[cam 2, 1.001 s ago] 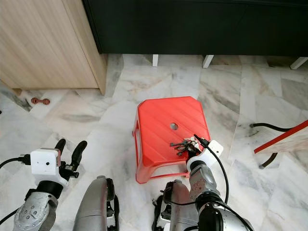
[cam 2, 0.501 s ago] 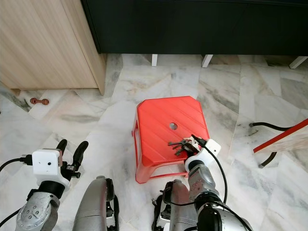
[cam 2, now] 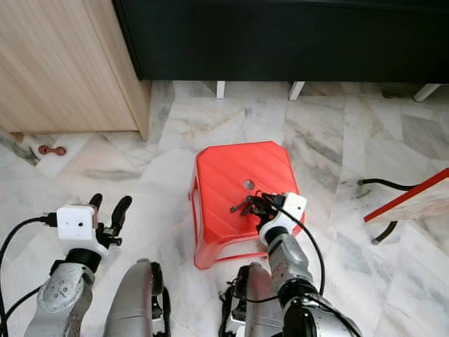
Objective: Hang keys on a hook
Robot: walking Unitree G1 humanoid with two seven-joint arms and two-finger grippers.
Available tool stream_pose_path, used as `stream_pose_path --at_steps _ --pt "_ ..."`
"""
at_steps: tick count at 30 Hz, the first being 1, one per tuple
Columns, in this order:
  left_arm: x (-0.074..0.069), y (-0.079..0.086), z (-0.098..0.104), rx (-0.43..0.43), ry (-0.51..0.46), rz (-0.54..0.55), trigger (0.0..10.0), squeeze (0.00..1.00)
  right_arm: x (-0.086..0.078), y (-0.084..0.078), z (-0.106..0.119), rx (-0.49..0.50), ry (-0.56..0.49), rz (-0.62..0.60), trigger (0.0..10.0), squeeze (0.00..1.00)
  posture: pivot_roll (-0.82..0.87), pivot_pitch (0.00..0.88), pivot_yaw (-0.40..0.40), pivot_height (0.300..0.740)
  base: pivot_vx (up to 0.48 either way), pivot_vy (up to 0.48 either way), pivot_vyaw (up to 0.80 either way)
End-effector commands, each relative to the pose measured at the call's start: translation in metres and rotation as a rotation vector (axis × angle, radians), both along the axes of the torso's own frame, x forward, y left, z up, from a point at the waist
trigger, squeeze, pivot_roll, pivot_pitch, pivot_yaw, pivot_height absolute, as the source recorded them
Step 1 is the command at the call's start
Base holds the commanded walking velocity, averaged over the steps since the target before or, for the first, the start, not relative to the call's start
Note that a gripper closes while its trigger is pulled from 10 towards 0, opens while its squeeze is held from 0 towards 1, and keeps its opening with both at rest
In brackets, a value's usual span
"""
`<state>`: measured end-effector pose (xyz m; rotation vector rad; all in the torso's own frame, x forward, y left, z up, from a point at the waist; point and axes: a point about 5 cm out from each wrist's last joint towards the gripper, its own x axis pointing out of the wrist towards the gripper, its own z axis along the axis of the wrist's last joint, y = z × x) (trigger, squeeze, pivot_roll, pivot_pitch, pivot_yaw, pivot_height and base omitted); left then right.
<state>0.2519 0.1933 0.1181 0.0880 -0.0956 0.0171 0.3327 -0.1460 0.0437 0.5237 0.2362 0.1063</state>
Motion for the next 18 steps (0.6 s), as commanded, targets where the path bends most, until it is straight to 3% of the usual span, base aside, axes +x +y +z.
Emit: stream_pose_path --at_steps 1,5,6,11,13,18 --pt "0.0 0.003 -0.011 0.016 0.031 0.011 10.0 0.0 -0.005 -0.009 -0.004 -0.024 -0.007 -0.025 0.0 0.0 0.25 0.168 -0.125 0.635 0.0 0.0 0.0" --pt "0.006 0.009 -0.019 0.01 0.044 0.026 10.0 0.0 -0.005 -0.009 0.002 -0.065 -0.07 0.001 0.0 0.0 0.24 0.122 -0.124 0.635 0.0 0.0 0.0" --pt "0.006 0.011 -0.024 -0.002 0.056 0.04 10.0 0.0 -0.006 -0.008 0.004 -0.091 -0.092 0.016 10.0 0.0 0.24 0.107 -0.125 0.635 0.0 0.0 0.0" --pt "0.008 0.021 -0.04 -0.054 0.097 0.089 10.0 0.0 -0.008 -0.009 0.008 -0.151 -0.142 0.034 10.0 0.0 0.23 0.057 -0.125 0.635 0.0 0.0 0.0" --pt "0.004 0.033 -0.062 -0.093 0.161 0.151 10.0 0.0 -0.01 -0.016 0.013 -0.191 -0.182 0.018 10.0 0.0 0.22 0.021 -0.126 0.635 0.0 0.0 0.0" --pt "-0.003 0.041 -0.086 -0.099 0.253 0.172 10.0 0.0 -0.01 -0.024 0.017 -0.219 -0.197 -0.02 10.0 0.0 0.21 0.0 -0.121 0.635 0.0 0.0 0.0"
